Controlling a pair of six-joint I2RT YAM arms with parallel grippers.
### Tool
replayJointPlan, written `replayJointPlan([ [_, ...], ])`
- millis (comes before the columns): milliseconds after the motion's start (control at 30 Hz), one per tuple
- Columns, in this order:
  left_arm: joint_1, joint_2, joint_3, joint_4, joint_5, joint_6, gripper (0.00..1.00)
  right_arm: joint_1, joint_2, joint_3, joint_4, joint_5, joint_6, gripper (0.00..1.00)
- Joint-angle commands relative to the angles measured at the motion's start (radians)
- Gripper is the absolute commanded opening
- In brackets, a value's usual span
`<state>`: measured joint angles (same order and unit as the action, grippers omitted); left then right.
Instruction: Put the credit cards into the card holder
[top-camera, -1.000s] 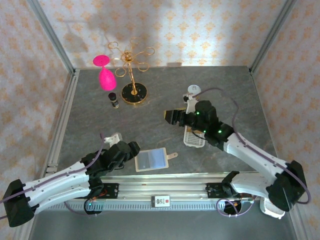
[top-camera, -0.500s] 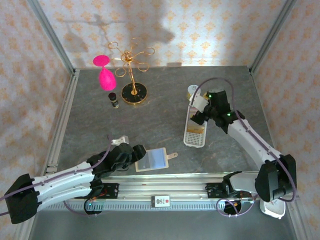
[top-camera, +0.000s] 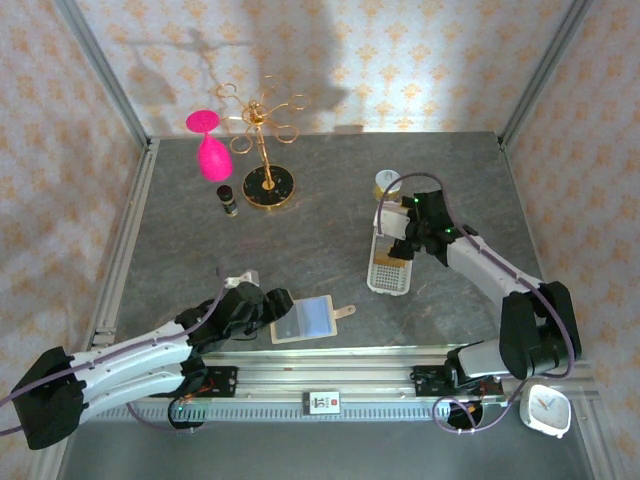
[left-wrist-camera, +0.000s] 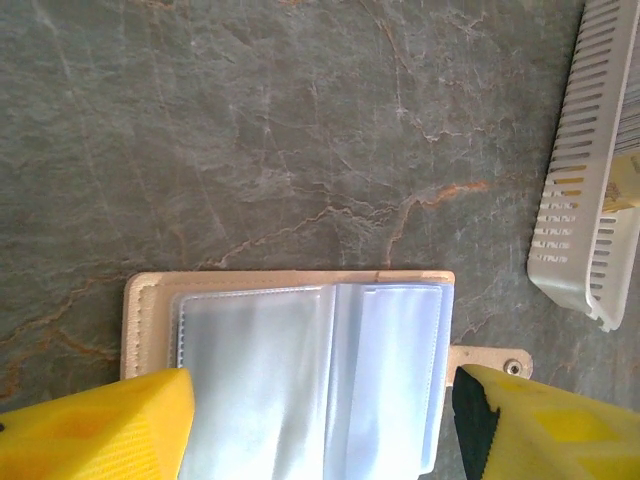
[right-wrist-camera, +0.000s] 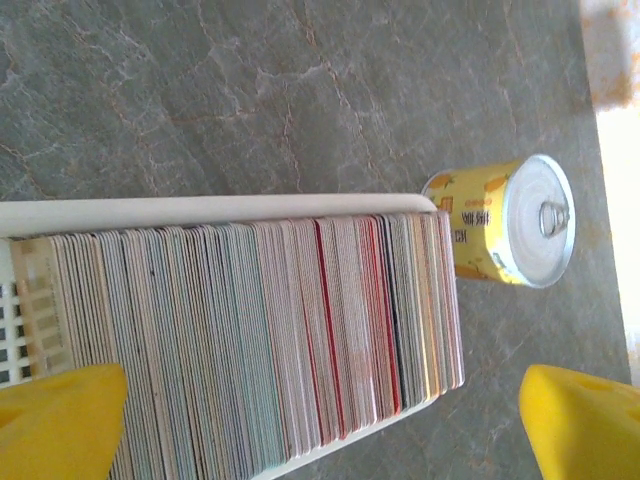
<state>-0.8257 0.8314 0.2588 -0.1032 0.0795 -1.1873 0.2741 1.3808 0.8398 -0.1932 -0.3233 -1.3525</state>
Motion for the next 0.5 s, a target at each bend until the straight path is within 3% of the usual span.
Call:
replayJointPlan([
  [0,0.017,-0.02,-0.03,0.013,0.022,-0.004,0.7,0.0,0.007,-0.013,0.033,-0.038,-0.037,1.0],
  [467,0.036,-0.031,-0.064,0.026,0.043,-0.022,0.7,0.057,0.025,-0.051,-0.015,-0.081,-0.058,1.0],
])
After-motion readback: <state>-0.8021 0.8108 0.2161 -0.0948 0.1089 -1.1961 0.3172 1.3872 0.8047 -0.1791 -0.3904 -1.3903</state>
